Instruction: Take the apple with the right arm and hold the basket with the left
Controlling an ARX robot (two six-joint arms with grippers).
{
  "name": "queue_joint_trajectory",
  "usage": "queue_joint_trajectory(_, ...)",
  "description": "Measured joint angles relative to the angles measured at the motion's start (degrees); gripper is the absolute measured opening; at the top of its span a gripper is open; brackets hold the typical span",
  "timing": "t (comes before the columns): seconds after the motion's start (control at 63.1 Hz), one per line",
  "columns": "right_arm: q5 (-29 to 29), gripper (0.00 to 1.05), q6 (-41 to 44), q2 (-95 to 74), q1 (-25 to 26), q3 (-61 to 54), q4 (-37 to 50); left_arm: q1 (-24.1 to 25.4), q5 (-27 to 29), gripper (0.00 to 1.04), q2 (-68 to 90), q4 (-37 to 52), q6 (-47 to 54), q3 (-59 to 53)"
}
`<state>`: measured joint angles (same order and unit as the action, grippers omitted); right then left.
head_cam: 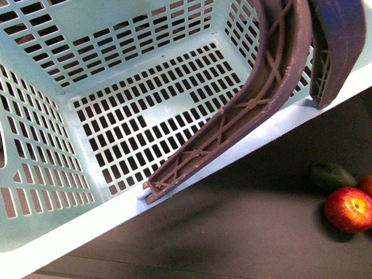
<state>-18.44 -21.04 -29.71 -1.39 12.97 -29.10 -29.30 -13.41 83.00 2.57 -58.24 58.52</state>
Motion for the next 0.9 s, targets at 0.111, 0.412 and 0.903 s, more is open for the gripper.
queue_joint_trajectory(0.111, 4.2, 0.96, -0.26, -5.44, 4.0, -0.7, 6.03, 0.0, 0.15, 0.15, 0.02, 0.0, 0.17, 0.02)
queue_joint_trajectory(0.412, 12.11, 0.96, -0.74, -39.21, 5.55, -1.53, 33.03, 0.0, 0.0, 0.15, 0.07, 0.02, 0.15, 0.02)
queue_joint_trajectory(0.903, 10.4, 0.96, 0.37, -85.07, 4.81, 12.0, 57.07, 0.0, 0.02, 0.15, 0.07, 0.02, 0.13, 0.02)
